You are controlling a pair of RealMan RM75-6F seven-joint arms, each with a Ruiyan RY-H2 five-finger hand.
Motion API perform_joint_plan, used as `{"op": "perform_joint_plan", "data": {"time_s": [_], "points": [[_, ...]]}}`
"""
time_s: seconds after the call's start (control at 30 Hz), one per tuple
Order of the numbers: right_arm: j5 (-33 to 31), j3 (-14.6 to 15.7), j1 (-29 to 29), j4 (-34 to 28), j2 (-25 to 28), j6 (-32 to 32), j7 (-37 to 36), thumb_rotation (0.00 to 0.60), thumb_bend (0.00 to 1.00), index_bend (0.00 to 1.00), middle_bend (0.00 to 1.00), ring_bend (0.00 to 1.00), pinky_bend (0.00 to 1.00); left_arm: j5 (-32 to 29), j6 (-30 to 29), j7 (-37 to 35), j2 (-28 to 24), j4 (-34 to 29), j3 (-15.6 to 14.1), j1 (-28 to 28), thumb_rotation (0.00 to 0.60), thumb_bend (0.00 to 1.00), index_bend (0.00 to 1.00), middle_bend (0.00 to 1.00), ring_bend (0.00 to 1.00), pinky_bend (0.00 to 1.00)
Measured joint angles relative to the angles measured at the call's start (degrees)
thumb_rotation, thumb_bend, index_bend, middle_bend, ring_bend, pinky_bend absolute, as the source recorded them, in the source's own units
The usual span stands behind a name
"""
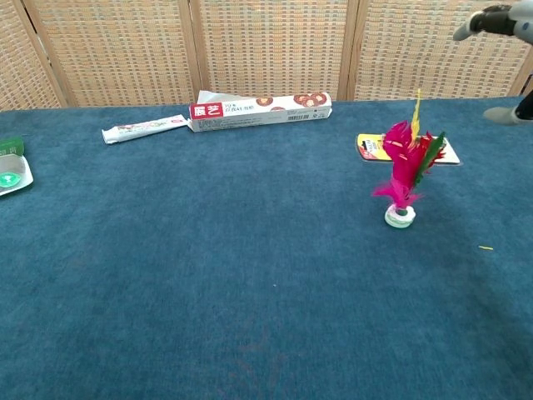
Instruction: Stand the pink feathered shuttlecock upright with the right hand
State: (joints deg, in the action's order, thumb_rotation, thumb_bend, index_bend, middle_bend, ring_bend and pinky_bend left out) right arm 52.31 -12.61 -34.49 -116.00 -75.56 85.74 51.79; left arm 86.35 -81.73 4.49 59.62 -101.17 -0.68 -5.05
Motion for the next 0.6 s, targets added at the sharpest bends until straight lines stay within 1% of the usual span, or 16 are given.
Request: {"op": "perform_joint_plan", "data": {"time_s": [0.07,0.13,0.27,0.37,0.47,0.6], "points": [[2.4,0.9,1.4,-0.7,1.2,0.9,-1.9,0.600,0.30,0.05,0.00,0.00,0.00,0.0,0.0,0.2,0.0,0.0,0.0,0.0,0.600,0.00,0.00,0.00,0.00,0.00],[5.9,2.5,3.6,-1.1,2.7,2.0,-5.2,0.600,0.30,0.04,0.00,0.00,0.00,0.0,0.0,0.4,0.1,0.0,0.0,0.0,0.600,0.00,0.00,0.00,0.00,0.00],[13.4,6.9,8.5,-0.4,5.2,3.8,-13.0,0.600,0.30,0.02,0.00,0.00,0.00,-0.1,0.1,1.0,0.3,0.0,-0.1,0.0,0.600,0.00,0.00,0.00,0.00,0.00],[18.2,10.6,12.4,2.2,6.4,5.0,-19.5,0.600,0.30,0.00,0.00,0.00,0.00,-0.3,0.2,1.3,0.5,0.1,0.0,0.0,0.600,0.00,0.00,0.00,0.00,0.00],[21.9,14.0,16.3,6.5,7.1,5.8,-25.5,0.600,0.30,0.00,0.00,0.00,0.00,-0.7,0.3,1.7,0.7,0.3,0.1,0.0,0.600,0.00,0.00,0.00,0.00,0.00],[24.6,16.5,20.0,11.6,7.3,6.4,-32.0,0.600,0.29,0.00,0.00,0.00,0.00,-1.5,0.5,2.6,1.1,0.5,0.3,-0.1,0.600,0.00,0.00,0.00,0.00,0.00]]}}
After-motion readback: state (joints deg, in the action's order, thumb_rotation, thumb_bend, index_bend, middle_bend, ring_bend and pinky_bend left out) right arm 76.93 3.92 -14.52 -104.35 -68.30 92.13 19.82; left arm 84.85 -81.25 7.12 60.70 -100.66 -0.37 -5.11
